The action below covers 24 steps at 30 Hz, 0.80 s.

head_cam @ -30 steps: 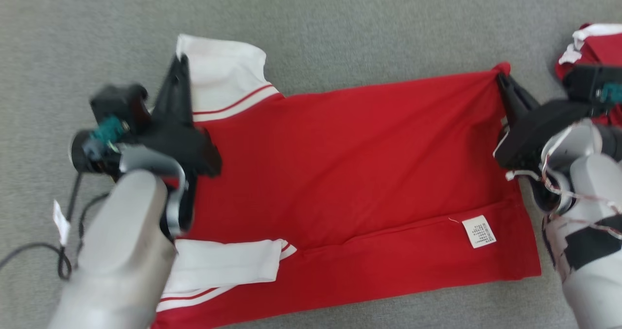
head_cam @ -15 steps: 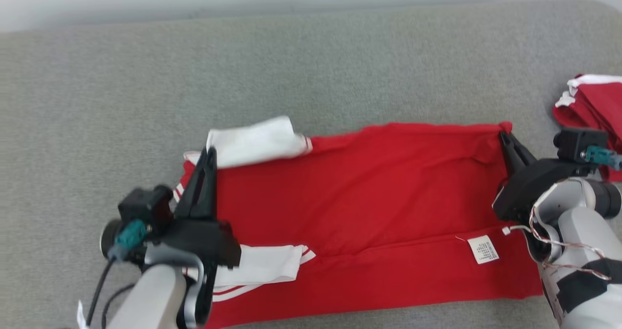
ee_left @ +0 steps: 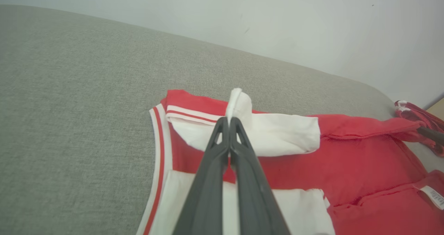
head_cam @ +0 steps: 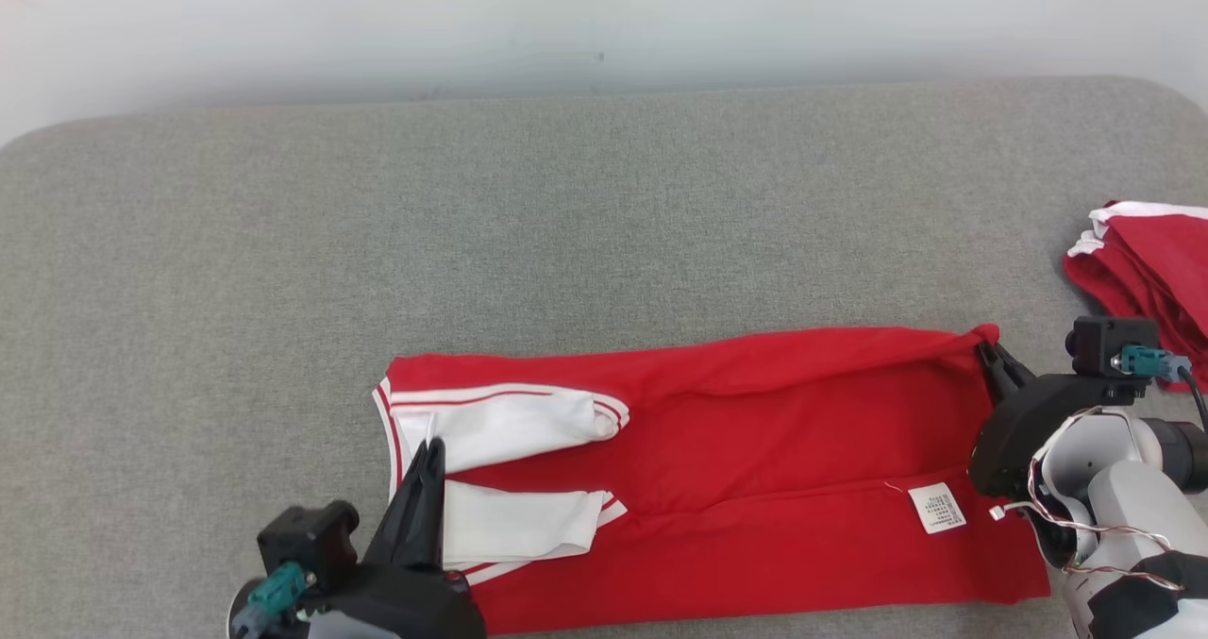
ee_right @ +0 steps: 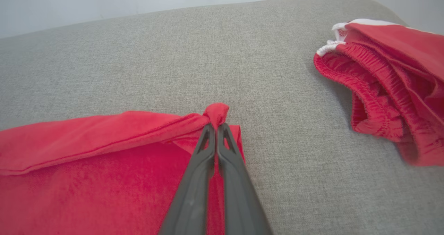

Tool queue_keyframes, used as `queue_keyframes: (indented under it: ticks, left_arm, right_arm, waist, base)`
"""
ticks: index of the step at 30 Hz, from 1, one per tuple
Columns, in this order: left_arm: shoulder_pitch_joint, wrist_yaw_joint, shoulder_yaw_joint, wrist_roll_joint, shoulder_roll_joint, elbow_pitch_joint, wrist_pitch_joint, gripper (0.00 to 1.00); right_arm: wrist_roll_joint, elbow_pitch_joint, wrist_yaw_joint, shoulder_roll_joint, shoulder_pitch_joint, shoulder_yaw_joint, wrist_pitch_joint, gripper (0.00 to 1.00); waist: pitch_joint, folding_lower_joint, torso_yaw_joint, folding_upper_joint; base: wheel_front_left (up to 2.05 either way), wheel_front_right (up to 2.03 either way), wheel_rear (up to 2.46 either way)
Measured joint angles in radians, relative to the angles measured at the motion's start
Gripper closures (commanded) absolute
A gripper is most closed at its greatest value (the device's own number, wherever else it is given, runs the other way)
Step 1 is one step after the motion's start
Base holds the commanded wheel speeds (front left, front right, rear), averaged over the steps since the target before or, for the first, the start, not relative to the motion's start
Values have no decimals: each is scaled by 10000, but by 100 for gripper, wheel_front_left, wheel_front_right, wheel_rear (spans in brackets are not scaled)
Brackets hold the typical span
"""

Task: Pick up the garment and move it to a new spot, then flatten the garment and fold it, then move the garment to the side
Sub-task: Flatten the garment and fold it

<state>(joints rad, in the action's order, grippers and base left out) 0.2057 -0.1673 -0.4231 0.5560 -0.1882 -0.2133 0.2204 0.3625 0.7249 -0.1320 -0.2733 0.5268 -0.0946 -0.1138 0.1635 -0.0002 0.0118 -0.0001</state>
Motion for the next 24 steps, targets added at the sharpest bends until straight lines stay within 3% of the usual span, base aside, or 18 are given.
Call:
queue_keyframes:
  ticks: [11, 24]
  left_arm:
    - [-1140, -311, -75, 341, 0, 627, -151, 100]
    - [-1754, -439, -199, 543, -8, 395, -278, 100]
  right_arm:
    - [-345, -52, 0, -100, -314, 19, -284, 100]
    - [-681, -192, 0, -199, -794, -115, -627, 100]
  waist:
    - [-212, 1, 75, 0]
    - [-396, 2, 141, 1]
  base:
    - [0, 0, 0]
    - [0, 0, 0]
